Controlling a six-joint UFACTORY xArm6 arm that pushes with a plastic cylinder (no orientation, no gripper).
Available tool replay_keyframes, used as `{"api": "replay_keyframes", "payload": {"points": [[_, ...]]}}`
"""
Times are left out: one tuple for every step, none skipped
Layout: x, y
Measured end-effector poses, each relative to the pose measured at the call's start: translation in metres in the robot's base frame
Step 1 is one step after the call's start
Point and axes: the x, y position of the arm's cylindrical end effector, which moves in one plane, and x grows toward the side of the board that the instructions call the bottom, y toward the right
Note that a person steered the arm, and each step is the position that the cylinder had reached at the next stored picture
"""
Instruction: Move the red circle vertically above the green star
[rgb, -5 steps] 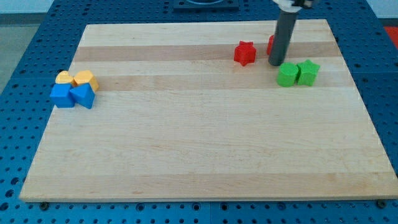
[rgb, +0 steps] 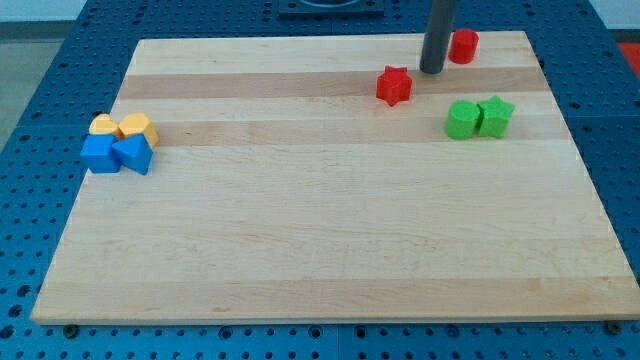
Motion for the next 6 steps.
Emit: {"api": "replay_keyframes", "payload": {"points": [[-0.019, 0.024], [-0.023, 0.03], [-0.014, 0.018], [-0.01, -0.036], [-0.023, -0.103], [-0.004, -0.163]]}}
